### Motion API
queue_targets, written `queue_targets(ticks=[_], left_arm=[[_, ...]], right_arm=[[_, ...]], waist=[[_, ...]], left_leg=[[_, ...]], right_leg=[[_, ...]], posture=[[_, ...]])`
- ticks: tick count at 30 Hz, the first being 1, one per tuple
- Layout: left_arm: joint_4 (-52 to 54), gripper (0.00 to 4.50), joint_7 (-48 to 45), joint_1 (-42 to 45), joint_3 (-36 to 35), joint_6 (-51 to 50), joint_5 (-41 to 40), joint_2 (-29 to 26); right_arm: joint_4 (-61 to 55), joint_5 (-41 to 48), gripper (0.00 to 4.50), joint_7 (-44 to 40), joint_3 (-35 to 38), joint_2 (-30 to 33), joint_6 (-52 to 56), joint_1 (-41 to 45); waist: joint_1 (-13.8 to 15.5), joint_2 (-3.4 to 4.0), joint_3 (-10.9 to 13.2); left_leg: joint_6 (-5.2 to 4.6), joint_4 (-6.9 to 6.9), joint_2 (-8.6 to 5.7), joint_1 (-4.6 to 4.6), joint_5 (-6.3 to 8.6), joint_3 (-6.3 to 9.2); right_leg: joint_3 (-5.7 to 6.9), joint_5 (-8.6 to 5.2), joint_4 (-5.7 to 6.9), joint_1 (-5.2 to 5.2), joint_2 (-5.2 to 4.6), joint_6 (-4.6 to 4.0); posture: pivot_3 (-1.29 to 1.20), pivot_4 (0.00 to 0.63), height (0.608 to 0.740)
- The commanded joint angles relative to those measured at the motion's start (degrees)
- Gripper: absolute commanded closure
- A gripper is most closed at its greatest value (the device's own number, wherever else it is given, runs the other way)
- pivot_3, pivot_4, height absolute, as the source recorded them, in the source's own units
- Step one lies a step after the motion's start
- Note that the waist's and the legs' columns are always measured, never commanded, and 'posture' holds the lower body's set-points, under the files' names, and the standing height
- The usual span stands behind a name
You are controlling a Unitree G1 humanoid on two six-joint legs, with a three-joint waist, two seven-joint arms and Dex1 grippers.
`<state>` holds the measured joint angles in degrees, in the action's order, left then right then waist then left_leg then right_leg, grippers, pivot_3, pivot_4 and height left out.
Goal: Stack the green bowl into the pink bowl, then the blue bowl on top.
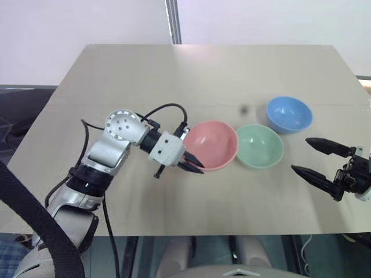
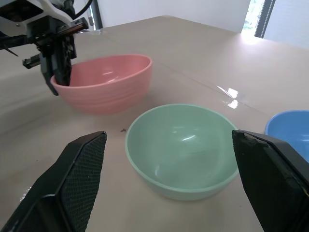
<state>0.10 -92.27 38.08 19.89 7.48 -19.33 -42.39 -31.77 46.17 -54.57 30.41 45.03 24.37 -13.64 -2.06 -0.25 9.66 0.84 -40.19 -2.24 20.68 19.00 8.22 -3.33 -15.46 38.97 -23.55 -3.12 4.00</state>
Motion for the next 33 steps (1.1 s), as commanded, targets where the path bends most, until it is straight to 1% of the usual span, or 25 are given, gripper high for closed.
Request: queue_targets(ticks=[1,6,8,9,10,11,13,16,19,24,26,29,33], left_arm=[[3.3,4.46,-0.2,-0.5,0.6,-0.8,-1.7,-1.2],[2.1,4.46,-0.2,-0.7,1.4,0.3,-2.1,-2.8],[1.8,3.71,-0.2,-0.8,1.5,0.3,-2.4,-3.3],[1.3,3.58,-0.2,-1.0,0.7,1.0,-2.0,-2.6],[0.8,3.34,-0.1,-1.2,-0.1,1.8,-1.6,-1.7],[0.6,2.95,-0.2,-1.3,-0.5,2.1,-1.3,-1.5],[0.3,2.14,-0.2,-1.1,0.7,3.4,-1.6,-2.9],[-0.7,2.14,-0.2,-0.9,1.1,4.8,-2.3,-4.1],[-2.3,2.14,0.1,0.7,-1.6,1.0,-3.9,-3.1],[-7.1,2.14,4.4,6.2,-8.9,-15.1,-9.9,-2.4],[-8.8,2.14,7.6,7.6,-13.2,-23.1,-13.9,-2.7],[-8.0,2.14,13.2,6.0,-19.8,-32.9,-19.1,-3.0],[-8.9,2.14,18.6,2.9,-26.2,-38.4,-20.7,-3.6]], right_arm=[[-2.2,1.2,0.0,0.5,1.8,-0.1,-0.4,0.0],[-2.2,1.1,0.0,0.8,1.9,0.0,-0.5,0.1],[-2.3,1.2,0.0,0.9,1.8,0.0,-0.5,0.0],[-2.4,1.2,0.0,1.0,1.8,0.0,-0.4,0.1],[-2.4,1.3,0.0,1.0,1.7,0.1,-0.4,0.2],[-2.3,1.3,0.0,1.1,1.7,0.2,-0.3,0.3],[-2.2,1.5,0.0,1.1,1.7,0.3,-0.3,0.5],[-2.0,1.7,0.0,1.1,1.6,0.4,-0.1,0.9],[-2.0,1.9,0.0,1.0,1.5,0.5,0.1,1.1],[-2.1,2.0,0.0,0.9,1.6,0.6,0.2,0.9],[-2.0,1.8,0.0,0.7,1.7,0.6,0.1,0.7],[-2.1,1.7,0.0,0.9,1.8,0.6,0.2,0.5],[-1.7,1.4,0.0,1.1,0.9,1.2,0.6,1.2]], waist=[[0.0,0.0,0.0],[-0.1,0.0,0.0],[-0.1,0.0,0.0],[-0.1,0.0,0.0],[-0.1,0.0,0.0],[0.0,0.0,0.0],[0.0,0.0,0.0],[-0.1,0.0,0.0],[-0.1,0.0,0.0],[0.0,-0.01,0.0],[-0.2,-0.01,0.0],[-0.6,0.0,0.0],[-0.3,0.0,0.0]], left_leg=[[-0.01,0.0,0.0,0.02,0.01,-0.02],[-0.01,0.0,-0.01,0.02,0.0,-0.08],[0.0,0.0,-0.01,0.02,0.0,-0.09],[-0.01,0.0,-0.01,0.03,0.0,-0.09],[-0.01,0.0,-0.01,0.03,0.0,-0.09],[0.0,0.0,-0.01,0.02,0.0,-0.09],[0.0,0.0,-0.01,0.03,0.0,-0.09],[-0.01,0.0,-0.01,0.02,0.0,-0.09],[-0.02,0.01,-0.01,0.02,0.01,-0.09],[-0.2,-0.02,-0.02,0.07,0.11,0.0],[-0.19,-0.02,-0.02,0.06,0.11,0.0],[-0.18,-0.01,-0.01,0.02,0.1,0.04],[0.0,-0.01,0.0,0.03,0.0,0.12]], right_leg=[[0.02,0.0,0.0,0.0,0.01,0.0],[0.03,0.0,-0.02,0.0,0.02,0.0],[0.02,0.0,-0.03,0.0,0.01,0.0],[0.03,0.0,-0.03,0.0,0.01,0.0],[0.03,0.0,-0.04,0.0,0.01,0.0],[0.03,0.0,-0.03,0.0,0.01,0.0],[0.04,0.0,-0.03,0.0,0.01,0.0],[0.03,0.0,-0.03,0.0,0.01,0.0],[0.03,0.0,-0.03,0.0,0.01,0.0],[0.15,0.0,-0.04,0.0,0.02,0.0],[0.15,0.0,-0.03,0.0,0.02,0.0],[0.09,0.0,-0.02,-0.01,0.03,0.0],[0.08,0.0,-0.04,-0.01,0.01,0.0]], posture=[[0.0,0.15,0.74],[0.0,0.15,0.74],[0.0,0.15,0.74],[0.0,0.15,0.74],[0.0,0.15,0.74],[0.0,0.15,0.74],[0.0,0.15,0.74],[0.0,0.15,0.74],[0.0,0.15,0.74],[0.0,0.15,0.74],[0.0,0.15,0.74],[0.0,0.15,0.74],[0.0,0.15,0.74]])
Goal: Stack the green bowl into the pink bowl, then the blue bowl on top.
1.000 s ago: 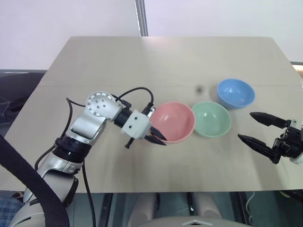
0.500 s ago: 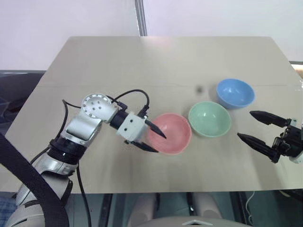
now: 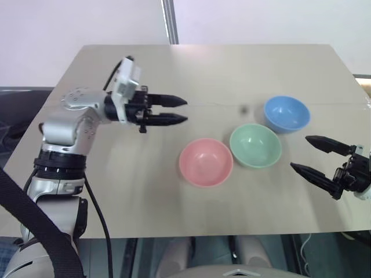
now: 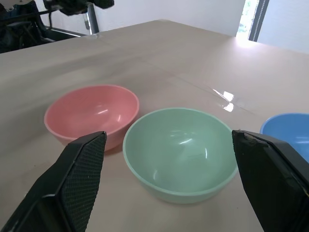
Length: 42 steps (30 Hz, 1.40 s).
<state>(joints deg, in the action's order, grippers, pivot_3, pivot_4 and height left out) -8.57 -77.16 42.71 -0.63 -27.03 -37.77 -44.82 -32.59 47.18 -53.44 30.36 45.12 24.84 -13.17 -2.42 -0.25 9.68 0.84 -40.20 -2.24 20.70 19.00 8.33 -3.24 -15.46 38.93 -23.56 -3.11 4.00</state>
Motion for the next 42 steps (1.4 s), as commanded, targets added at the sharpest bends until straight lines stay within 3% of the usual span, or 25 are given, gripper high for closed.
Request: queue_targets(ticks=[1,8,13,19,31,35,41,42], left_arm=[[-0.4,2.14,4.5,-2.7,-7.4,-4.7,-2.8,-1.4],[9.4,2.14,4.2,-17.1,-20.0,-14.2,-12.6,-5.0],[13.4,2.14,3.3,-22.6,-23.4,-16.8,-15.8,-7.1],[14.3,2.14,-4.5,-29.6,-22.8,-11.0,-10.8,-12.1],[6.2,2.14,-11.7,-26.4,-19.1,-1.0,-1.9,-16.7],[5.4,2.14,-12.7,-25.2,-18.0,-0.4,-1.3,-16.1],[4.4,2.14,-13.3,-23.8,-16.8,0.3,-1.0,-15.6],[4.2,2.1,-13.4,-23.5,-16.6,0.3,-0.9,-15.6]], right_arm=[[-0.7,0.1,0.0,0.1,0.7,1.4,0.4,0.9],[-0.6,-0.9,0.0,-0.2,-0.2,2.0,0.8,1.0],[0.1,-1.4,0.0,-0.6,-1.3,2.9,1.6,1.9],[4.6,-17.1,0.0,1.9,-12.7,9.8,1.2,4.9],[0.9,-25.0,0.0,-4.1,-23.4,15.3,-2.5,14.4],[-1.1,-32.7,0.0,-6.3,-29.4,19.2,-5.6,14.7],[1.2,-44.4,0.0,-3.8,-38.4,20.5,-1.3,20.7],[2.0,-45.8,0.24,-3.5,-39.4,19.9,-1.4,22.2]], waist=[[0.1,0.0,0.0],[0.0,0.0,0.0],[0.9,-0.02,0.0],[0.8,0.03,0.0],[0.4,0.09,0.1],[0.3,0.08,0.1],[0.1,0.07,0.1],[0.1,0.07,0.1]], left_leg=[[0.0,0.0,0.0,0.0,0.0,0.02],[0.02,0.08,0.18,0.02,0.0,0.04],[0.02,0.11,0.24,0.01,0.0,0.04],[0.03,0.13,0.15,-0.08,-0.01,-0.16],[0.03,0.2,0.24,0.03,0.0,-0.25],[0.03,0.22,0.22,0.05,0.0,-0.27],[0.03,0.22,0.17,0.06,0.0,-0.27],[0.04,0.22,0.16,0.07,0.0,-0.27]], right_leg=[[-0.01,0.0,0.01,0.0,-0.01,0.0],[-0.09,0.0,-0.06,-0.07,-0.04,0.0],[-0.05,0.0,-0.08,-0.06,-0.07,0.0],[-0.13,0.0,-0.07,-0.05,-0.01,-0.01],[-0.04,0.0,-0.15,-0.11,-0.02,-0.02],[-0.05,0.0,-0.18,-0.14,-0.03,-0.02],[-0.01,0.0,-0.16,-0.15,-0.02,-0.02],[-0.02,-0.01,-0.17,-0.16,-0.02,-0.02]], posture=[[0.0,0.15,0.74],[0.0,0.15,0.74],[0.0,0.15,0.74],[0.0,0.15,0.74],[0.0,0.15,0.74],[0.0,0.15,0.74],[0.0,0.15,0.74],[0.0,0.15,0.74]])
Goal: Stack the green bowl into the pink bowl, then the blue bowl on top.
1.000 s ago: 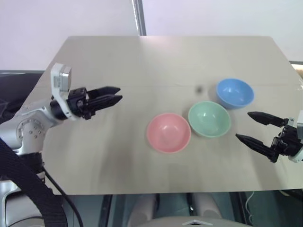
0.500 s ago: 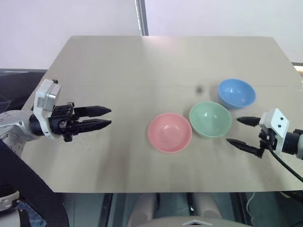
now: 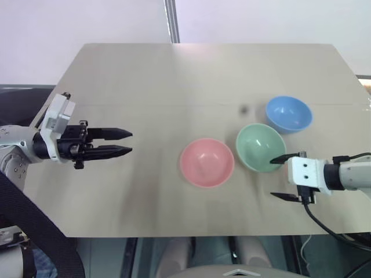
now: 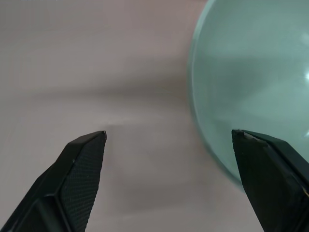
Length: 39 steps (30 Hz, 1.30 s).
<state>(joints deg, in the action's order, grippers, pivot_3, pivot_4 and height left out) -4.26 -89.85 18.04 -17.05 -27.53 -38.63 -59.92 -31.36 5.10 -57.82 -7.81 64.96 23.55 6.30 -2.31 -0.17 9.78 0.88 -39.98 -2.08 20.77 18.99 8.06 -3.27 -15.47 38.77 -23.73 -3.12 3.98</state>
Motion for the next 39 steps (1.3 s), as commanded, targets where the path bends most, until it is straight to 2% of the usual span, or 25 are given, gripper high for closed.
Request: queue_targets(ticks=[1,2,3,5,6,7,9,10,18,22,28,34,39], left_arm=[[-0.3,2.09,-0.7,1.5,0.0,0.8,0.0,-0.4],[-0.4,2.09,-0.7,1.7,0.2,0.8,0.1,-0.4],[-0.5,2.09,-0.8,1.9,0.3,0.9,0.2,-0.4],[-0.7,2.09,-0.9,1.9,0.5,1.0,0.2,-0.4],[-0.7,2.09,-0.9,2.0,0.5,1.0,0.2,-0.4],[-0.7,2.09,-0.9,2.0,0.5,1.0,0.1,-0.4],[-0.7,2.09,-0.8,1.9,0.5,1.1,0.1,-0.4],[-0.7,2.09,-0.7,1.8,0.5,1.0,0.0,-0.3],[-0.6,2.09,-0.6,1.6,0.4,1.1,0.0,-0.2],[-1.2,2.09,-0.9,2.0,1.0,1.3,0.4,-0.3],[-3.0,2.09,-1.9,4.5,3.0,1.5,1.2,0.3],[-5.1,2.09,-2.6,7.3,5.7,2.0,1.6,0.1],[-6.4,2.09,-2.6,8.9,7.4,2.7,1.4,-0.3]], right_arm=[[1.4,-4.7,0.5,1.2,-2.0,-0.7,0.2,4.2],[1.8,-5.5,0.76,1.6,-2.6,-1.5,0.3,5.5],[2.2,-6.3,1.26,1.8,-3.1,-2.2,0.0,6.6],[2.6,-7.2,1.97,1.8,-3.8,-3.3,0.0,8.3],[2.7,-7.5,2.59,1.5,-3.9,-3.8,-0.1,8.8],[2.6,-7.7,2.97,1.4,-4.0,-4.2,-0.1,9.1],[2.3,-8.0,4.24,1.3,-4.1,-4.8,-0.2,9.7],[2.2,-8.2,4.47,1.1,-4.2,-4.9,-0.4,9.9],[1.3,-10.4,4.47,-2.4,-4.7,-4.0,-5.4,13.5],[-2.4,-9.4,4.47,-8.6,-4.8,-2.3,-9.1,21.8],[-7.9,-6.5,4.47,-15.0,-8.9,-5.3,-7.8,30.1],[-14.3,-5.9,4.47,-18.1,-13.8,-7.8,-7.0,29.7],[-14.0,-7.4,4.47,-18.8,-15.5,-9.6,-6.5,31.5]], waist=[[-0.1,0.0,0.0],[-0.1,0.0,0.0],[-0.1,0.01,0.0],[-0.1,0.01,0.0],[-0.1,0.01,0.0],[-0.1,0.01,0.0],[0.0,0.01,0.0],[0.1,0.02,0.0],[-0.1,0.04,0.0],[-0.2,0.17,0.1],[0.0,0.15,0.1],[0.0,0.15,0.1],[-0.1,0.15,0.1]], left_leg=[[0.0,0.0,0.0,-0.01,0.0,-0.01],[0.0,0.0,0.01,-0.01,0.0,-0.01],[0.0,0.0,0.01,0.0,0.0,-0.01],[0.0,0.01,0.03,0.0,0.0,0.0],[0.0,0.02,0.04,0.03,0.0,0.0],[0.0,0.02,0.05,0.04,0.0,0.01],[0.0,0.04,0.07,0.1,0.0,0.05],[0.0,0.04,0.07,0.1,0.0,0.05],[0.0,0.06,0.06,0.08,0.0,0.13],[0.0,0.07,0.07,0.08,0.0,0.11],[0.01,0.17,0.15,0.11,0.0,0.13],[0.01,0.18,0.08,0.25,0.0,0.22],[0.01,0.18,0.07,0.25,-0.01,0.25]], right_leg=[[-0.01,0.0,0.01,0.0,0.0,0.0],[-0.01,0.0,0.01,0.0,0.0,0.0],[-0.01,0.0,0.0,-0.01,0.01,0.0],[-0.01,0.0,0.01,-0.02,0.01,0.0],[-0.01,0.0,0.02,-0.05,0.0,0.0],[-0.02,0.0,0.02,-0.06,0.0,0.0],[0.0,0.0,-0.03,-0.08,-0.02,0.0],[0.0,0.0,-0.04,-0.08,-0.02,0.0],[-0.02,0.0,-0.01,-0.1,-0.02,0.0],[-0.06,0.0,-0.01,-0.13,-0.03,0.0],[0.06,0.0,-0.08,-0.15,0.01,-0.01],[0.07,0.0,-0.21,-0.22,-0.06,0.0],[0.04,0.0,-0.17,-0.27,-0.05,0.0]], posture=[[0.0,0.15,0.74],[0.0,0.15,0.74],[0.0,0.15,0.74],[0.0,0.15,0.74],[0.0,0.15,0.74],[0.0,0.15,0.74],[0.0,0.15,0.74],[0.0,0.15,0.74],[0.0,0.15,0.74],[0.0,0.15,0.74],[0.0,0.15,0.74],[0.0,0.15,0.74],[0.0,0.15,0.74]])
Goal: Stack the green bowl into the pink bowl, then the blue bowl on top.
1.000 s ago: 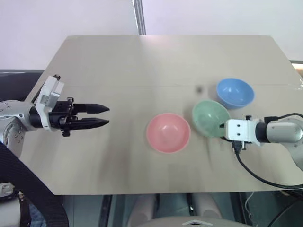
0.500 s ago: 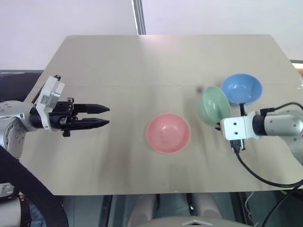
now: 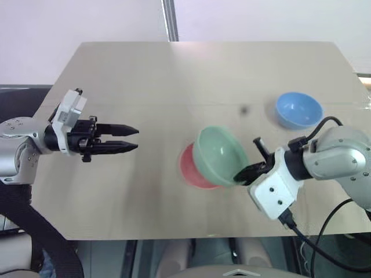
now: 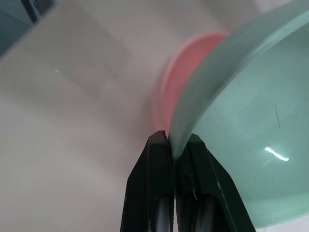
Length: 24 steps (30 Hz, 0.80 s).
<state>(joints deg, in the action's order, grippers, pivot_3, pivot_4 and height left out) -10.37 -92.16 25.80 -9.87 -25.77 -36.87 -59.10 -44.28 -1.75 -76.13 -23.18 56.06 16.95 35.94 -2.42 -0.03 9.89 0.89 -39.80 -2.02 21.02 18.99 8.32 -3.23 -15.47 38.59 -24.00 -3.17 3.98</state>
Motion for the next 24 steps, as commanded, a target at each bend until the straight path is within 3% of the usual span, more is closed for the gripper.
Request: queue_targets(ticks=[1,2,3,5,8,15,24], left_arm=[[-0.4,2.09,-0.3,1.2,0.4,1.0,-0.4,-1.1],[-0.4,2.09,-0.3,1.4,0.6,1.0,-0.4,-1.1],[-0.4,2.09,-0.3,1.3,0.7,1.1,-0.5,-1.2],[-0.4,2.09,-0.3,1.2,0.8,1.2,-0.8,-1.3],[-0.3,2.09,-0.3,0.9,0.7,1.2,-0.9,-1.5],[0.3,2.09,-0.3,0.4,0.2,1.0,-1.1,-1.5],[2.2,2.09,0.0,-2.7,-2.4,0.7,-1.4,-0.8]], right_arm=[[-1.0,-0.7,4.47,-0.6,0.0,-0.6,0.0,1.7],[-0.9,-0.7,4.47,-0.6,0.4,-0.3,-0.4,1.3],[-0.8,-0.5,3.86,-0.6,0.9,0.0,-0.6,0.8],[-0.2,-0.4,3.44,0.0,2.1,0.3,-1.6,0.0],[1.4,-0.8,2.09,1.8,3.7,-0.5,-3.0,0.3],[3.6,4.7,2.09,1.1,10.2,2.1,-0.1,-2.8],[17.0,18.5,2.09,11.3,27.5,-4.6,15.0,-6.9]], waist=[[0.0,0.0,0.0],[0.0,0.0,0.0],[0.0,0.0,0.0],[0.0,0.0,0.0],[0.1,0.0,0.0],[0.1,-0.01,0.0],[0.1,-0.04,0.0]], left_leg=[[0.0,0.0,0.0,-0.02,0.0,-0.01],[0.0,0.0,0.0,-0.02,0.0,-0.01],[0.0,0.0,0.0,0.0,0.0,-0.01],[0.0,0.0,0.0,0.0,0.0,-0.01],[0.0,0.0,-0.01,0.01,0.0,-0.02],[0.0,0.0,-0.01,0.02,0.0,-0.02],[0.0,0.02,0.03,0.0,0.0,-0.01]], right_leg=[[-0.02,0.0,0.03,0.0,0.0,0.0],[-0.01,0.0,0.06,-0.02,0.02,0.0],[-0.01,0.0,0.06,-0.04,0.02,0.0],[-0.01,0.0,0.06,-0.04,0.02,0.0],[-0.03,0.0,0.05,-0.04,0.0,0.0],[-0.03,0.0,0.06,-0.06,0.01,0.0],[-0.09,0.0,0.12,-0.07,0.01,-0.01]], posture=[[0.0,0.15,0.74],[0.0,0.15,0.74],[0.0,0.15,0.74],[0.0,0.15,0.74],[0.0,0.15,0.74],[0.0,0.15,0.74],[0.0,0.15,0.74]])
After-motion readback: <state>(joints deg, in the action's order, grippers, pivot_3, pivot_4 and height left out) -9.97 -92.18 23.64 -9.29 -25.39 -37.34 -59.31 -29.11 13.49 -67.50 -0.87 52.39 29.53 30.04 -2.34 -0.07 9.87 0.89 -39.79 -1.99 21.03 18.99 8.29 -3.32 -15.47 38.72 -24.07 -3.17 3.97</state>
